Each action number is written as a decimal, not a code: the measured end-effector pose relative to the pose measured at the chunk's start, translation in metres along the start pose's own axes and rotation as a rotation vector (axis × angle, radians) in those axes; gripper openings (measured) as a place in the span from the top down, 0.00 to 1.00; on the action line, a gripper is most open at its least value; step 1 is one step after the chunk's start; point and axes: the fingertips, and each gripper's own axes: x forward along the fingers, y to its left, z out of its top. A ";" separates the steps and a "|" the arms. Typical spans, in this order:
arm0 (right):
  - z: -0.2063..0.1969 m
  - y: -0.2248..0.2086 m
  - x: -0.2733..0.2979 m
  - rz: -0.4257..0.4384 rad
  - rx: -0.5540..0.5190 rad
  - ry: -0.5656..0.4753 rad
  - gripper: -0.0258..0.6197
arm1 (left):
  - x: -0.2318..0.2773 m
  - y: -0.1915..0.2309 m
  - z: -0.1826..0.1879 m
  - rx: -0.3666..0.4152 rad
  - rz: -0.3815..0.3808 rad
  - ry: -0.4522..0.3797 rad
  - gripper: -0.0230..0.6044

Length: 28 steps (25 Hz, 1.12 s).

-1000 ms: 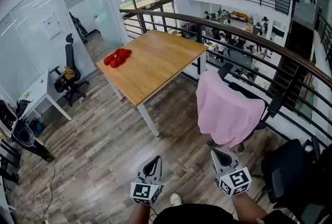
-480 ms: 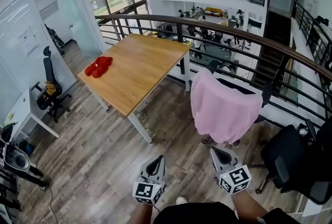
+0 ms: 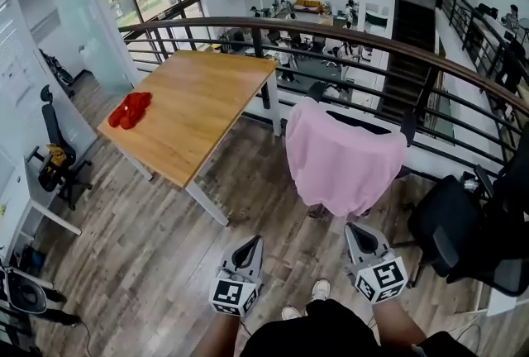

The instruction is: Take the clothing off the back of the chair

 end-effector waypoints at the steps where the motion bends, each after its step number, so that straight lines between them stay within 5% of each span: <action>1: 0.000 -0.005 0.000 -0.013 0.001 0.000 0.96 | 0.007 0.001 0.000 0.004 -0.009 0.000 0.94; 22: -0.002 -0.147 0.028 -0.190 0.045 -0.021 0.95 | 0.173 0.001 0.023 0.008 -0.121 0.001 0.94; 28: 0.005 -0.175 0.027 -0.248 -0.043 -0.045 0.95 | 0.203 0.002 0.022 -0.023 -0.106 0.016 0.94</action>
